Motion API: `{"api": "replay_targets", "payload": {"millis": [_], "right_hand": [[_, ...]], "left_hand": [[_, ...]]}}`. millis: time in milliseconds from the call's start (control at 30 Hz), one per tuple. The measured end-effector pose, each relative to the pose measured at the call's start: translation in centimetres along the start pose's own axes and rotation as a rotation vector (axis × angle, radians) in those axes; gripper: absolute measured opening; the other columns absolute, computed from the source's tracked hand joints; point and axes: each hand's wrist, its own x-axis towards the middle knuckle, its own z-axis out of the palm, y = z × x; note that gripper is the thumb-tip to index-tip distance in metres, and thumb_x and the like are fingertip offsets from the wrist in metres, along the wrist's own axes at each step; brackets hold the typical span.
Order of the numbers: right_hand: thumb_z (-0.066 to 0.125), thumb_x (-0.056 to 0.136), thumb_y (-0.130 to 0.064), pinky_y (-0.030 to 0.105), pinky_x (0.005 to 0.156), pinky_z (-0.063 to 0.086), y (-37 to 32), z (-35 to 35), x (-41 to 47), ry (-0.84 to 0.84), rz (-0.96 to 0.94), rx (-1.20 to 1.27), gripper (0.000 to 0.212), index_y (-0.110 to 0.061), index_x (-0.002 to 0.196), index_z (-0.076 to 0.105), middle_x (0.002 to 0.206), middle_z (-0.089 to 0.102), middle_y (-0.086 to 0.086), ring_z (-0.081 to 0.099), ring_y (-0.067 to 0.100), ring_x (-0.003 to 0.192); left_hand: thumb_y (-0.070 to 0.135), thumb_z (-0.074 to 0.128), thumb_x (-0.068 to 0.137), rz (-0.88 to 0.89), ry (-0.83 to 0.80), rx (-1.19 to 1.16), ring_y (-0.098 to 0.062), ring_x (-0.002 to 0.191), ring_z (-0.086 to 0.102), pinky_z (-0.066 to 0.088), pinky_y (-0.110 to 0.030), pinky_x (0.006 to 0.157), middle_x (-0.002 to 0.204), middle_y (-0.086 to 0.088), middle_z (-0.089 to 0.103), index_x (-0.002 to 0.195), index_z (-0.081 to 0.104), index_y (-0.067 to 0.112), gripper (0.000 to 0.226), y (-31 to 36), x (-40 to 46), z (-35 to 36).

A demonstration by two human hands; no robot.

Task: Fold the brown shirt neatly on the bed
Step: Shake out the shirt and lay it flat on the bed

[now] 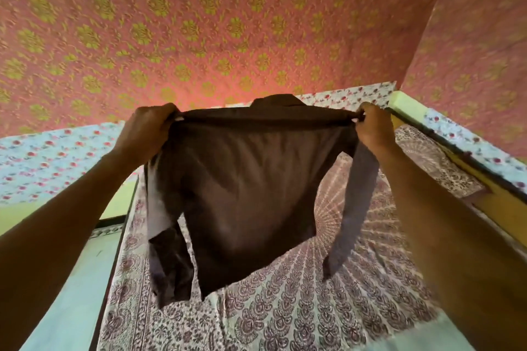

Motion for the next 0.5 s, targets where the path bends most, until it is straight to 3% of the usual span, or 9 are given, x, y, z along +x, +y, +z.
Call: {"api": "replay_targets", "payload": {"millis": [67, 167, 233, 333, 400, 500], "right_hand": [[0.056, 0.092, 0.008, 0.038, 0.071, 0.043, 1.0, -0.1, -0.7, 0.026, 0.002, 0.029, 0.020, -0.001, 0.108, 0.062, 0.096, 0.067, 0.024, 0.065, 0.044, 0.098], [0.053, 0.091, 0.008, 0.042, 0.072, 0.047, 2.3, -0.3, -1.1, 0.072, 0.034, 0.072, 0.023, -0.004, 0.109, 0.061, 0.095, 0.065, 0.022, 0.064, 0.042, 0.096], [0.052, 0.091, 0.006, 0.045, 0.079, 0.050, 3.3, -0.6, -0.9, 0.084, 0.079, 0.108, 0.023, -0.005, 0.108, 0.063, 0.104, 0.067, 0.026, 0.062, 0.044, 0.103], [0.055, 0.091, 0.006, 0.049, 0.084, 0.050, 5.3, -1.5, -0.5, 0.037, 0.051, 0.063, 0.013, 0.005, 0.097, 0.066, 0.101, 0.067, 0.032, 0.062, 0.048, 0.101], [0.056, 0.089, 0.009, 0.049, 0.079, 0.046, 6.9, -2.0, -0.5, -0.001, -0.018, 0.017, 0.011, 0.009, 0.090, 0.067, 0.091, 0.065, 0.033, 0.061, 0.048, 0.094], [0.054, 0.087, 0.014, 0.037, 0.067, 0.034, 9.6, -2.4, -1.1, -0.094, -0.113, 0.015, 0.019, 0.001, 0.076, 0.063, 0.069, 0.053, 0.018, 0.058, 0.039, 0.080]], "left_hand": [[-0.003, 0.056, 0.092, -0.017, 0.051, -0.073, -0.041, 0.073, 0.069, 0.049, -0.043, 0.063, 0.079, -0.024, 0.071, 0.100, 0.068, 0.007, 0.017, 0.5, -0.3, 0.9], [-0.009, 0.051, 0.087, -0.086, 0.099, -0.134, -0.039, 0.068, 0.066, 0.046, -0.040, 0.063, 0.075, -0.024, 0.068, 0.098, 0.067, 0.003, 0.022, 2.0, -0.5, 2.1], [-0.001, 0.049, 0.090, -0.125, 0.114, -0.123, -0.042, 0.071, 0.066, 0.051, -0.044, 0.065, 0.080, -0.029, 0.069, 0.101, 0.067, 0.002, 0.022, 2.9, -0.6, 2.7], [0.013, 0.052, 0.099, -0.189, 0.078, -0.052, -0.048, 0.072, 0.064, 0.053, -0.050, 0.062, 0.079, -0.032, 0.066, 0.096, 0.065, 0.004, 0.016, 3.9, -1.1, 3.5], [0.023, 0.056, 0.103, -0.212, 0.049, -0.010, -0.051, 0.074, 0.063, 0.050, -0.048, 0.061, 0.079, -0.032, 0.065, 0.090, 0.062, 0.004, 0.024, 5.0, -1.7, 4.1], [0.030, 0.058, 0.104, -0.262, -0.002, -0.012, -0.051, 0.076, 0.063, 0.041, -0.043, 0.064, 0.077, -0.031, 0.066, 0.084, 0.063, 0.002, 0.035, 7.7, -3.2, 5.0]]}}
